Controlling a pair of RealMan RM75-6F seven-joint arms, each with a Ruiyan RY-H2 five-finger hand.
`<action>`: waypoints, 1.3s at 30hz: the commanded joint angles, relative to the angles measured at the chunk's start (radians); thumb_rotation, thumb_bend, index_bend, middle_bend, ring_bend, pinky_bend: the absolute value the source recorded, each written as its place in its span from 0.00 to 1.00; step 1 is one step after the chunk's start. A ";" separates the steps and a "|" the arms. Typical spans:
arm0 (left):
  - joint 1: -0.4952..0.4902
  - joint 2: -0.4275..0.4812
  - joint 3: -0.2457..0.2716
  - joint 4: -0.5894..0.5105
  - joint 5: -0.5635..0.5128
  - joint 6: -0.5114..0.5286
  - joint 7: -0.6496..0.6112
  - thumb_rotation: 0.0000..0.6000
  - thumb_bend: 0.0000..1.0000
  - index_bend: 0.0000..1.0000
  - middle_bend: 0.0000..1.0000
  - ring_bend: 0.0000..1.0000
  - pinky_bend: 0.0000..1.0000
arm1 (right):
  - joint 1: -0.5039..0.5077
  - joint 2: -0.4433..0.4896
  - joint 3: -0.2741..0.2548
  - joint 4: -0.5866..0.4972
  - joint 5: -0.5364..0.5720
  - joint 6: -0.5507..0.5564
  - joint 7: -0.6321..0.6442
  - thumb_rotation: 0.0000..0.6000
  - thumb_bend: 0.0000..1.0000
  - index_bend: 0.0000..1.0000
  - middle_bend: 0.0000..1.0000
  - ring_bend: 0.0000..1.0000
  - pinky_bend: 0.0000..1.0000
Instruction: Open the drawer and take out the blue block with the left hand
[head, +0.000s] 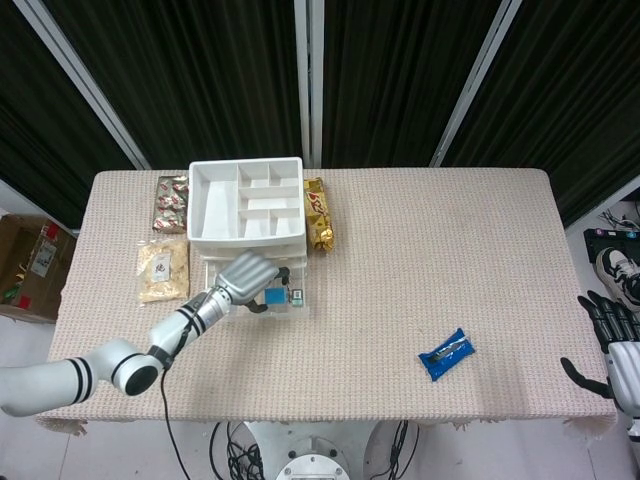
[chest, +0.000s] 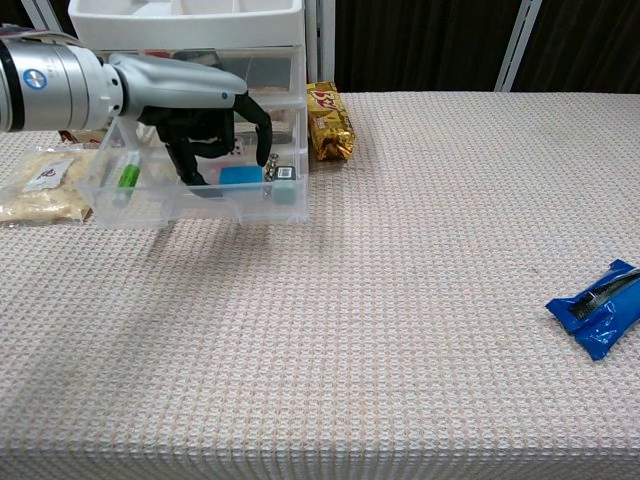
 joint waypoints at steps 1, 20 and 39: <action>-0.006 -0.003 0.001 0.005 0.000 -0.012 -0.023 1.00 0.10 0.41 0.87 0.96 1.00 | 0.001 -0.001 0.001 0.002 0.001 -0.001 0.002 1.00 0.19 0.00 0.01 0.00 0.00; 0.012 0.031 0.025 -0.042 0.029 0.050 -0.040 1.00 0.31 0.48 0.87 0.96 1.00 | -0.007 -0.002 0.001 0.012 -0.003 0.013 0.014 1.00 0.19 0.00 0.01 0.00 0.00; 0.108 0.110 0.110 -0.287 0.359 0.272 0.058 1.00 0.31 0.48 0.87 0.96 1.00 | -0.019 -0.004 -0.007 0.011 -0.037 0.050 0.014 1.00 0.19 0.00 0.01 0.00 0.00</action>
